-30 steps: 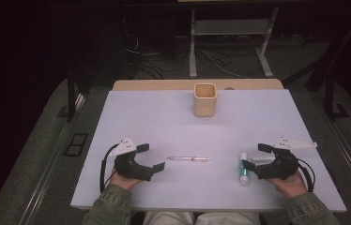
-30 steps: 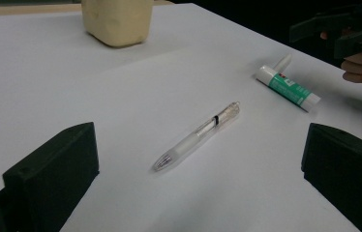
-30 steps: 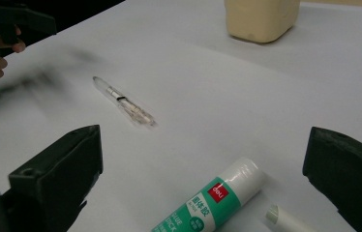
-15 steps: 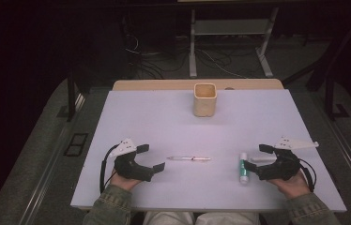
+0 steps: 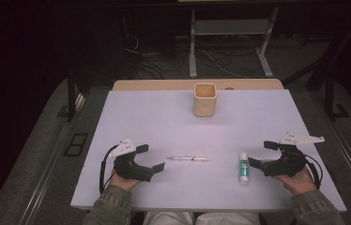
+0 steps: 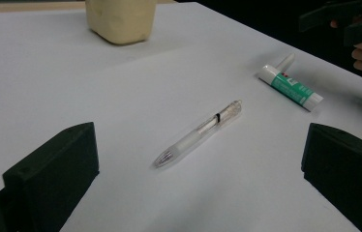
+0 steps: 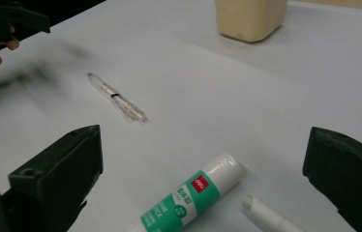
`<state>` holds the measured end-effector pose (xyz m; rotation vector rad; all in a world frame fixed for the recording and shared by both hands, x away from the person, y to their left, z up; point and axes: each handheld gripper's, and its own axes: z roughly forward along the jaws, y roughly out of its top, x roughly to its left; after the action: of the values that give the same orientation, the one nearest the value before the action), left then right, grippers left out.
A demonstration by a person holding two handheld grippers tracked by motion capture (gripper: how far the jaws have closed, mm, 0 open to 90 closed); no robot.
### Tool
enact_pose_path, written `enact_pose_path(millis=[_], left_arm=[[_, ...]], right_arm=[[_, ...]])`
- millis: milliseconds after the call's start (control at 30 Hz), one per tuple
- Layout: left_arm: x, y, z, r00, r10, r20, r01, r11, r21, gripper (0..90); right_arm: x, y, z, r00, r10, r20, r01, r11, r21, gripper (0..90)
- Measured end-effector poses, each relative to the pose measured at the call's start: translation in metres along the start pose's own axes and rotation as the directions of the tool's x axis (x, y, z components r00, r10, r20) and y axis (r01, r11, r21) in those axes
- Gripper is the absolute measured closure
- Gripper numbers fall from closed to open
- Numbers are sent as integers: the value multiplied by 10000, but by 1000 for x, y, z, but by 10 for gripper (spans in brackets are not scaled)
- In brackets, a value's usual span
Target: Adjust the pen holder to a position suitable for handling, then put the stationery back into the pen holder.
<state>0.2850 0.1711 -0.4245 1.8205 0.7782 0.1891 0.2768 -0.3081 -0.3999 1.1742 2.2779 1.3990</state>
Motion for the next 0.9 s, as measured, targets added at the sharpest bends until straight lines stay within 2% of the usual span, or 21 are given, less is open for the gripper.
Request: enact_pose_path(millis=[133, 467, 900], left_arm=[[0, 0, 1, 10000, -36, -8, 36, 10000, 11, 0], [0, 0, 1, 10000, -53, -2, 53, 10000, 5, 0], [1, -1, 1, 10000, -70, 20, 70, 10000, 17, 0]], right_arm=[[-9, 5, -6, 9999, 150, 9, -151, 9998, 137, 4], [-18, 11, -10, 10000, 47, 22, -48, 9986, 526, 3], [-32, 24, -8, 9985, -538, -76, 544, 9874, 1488, 4]])
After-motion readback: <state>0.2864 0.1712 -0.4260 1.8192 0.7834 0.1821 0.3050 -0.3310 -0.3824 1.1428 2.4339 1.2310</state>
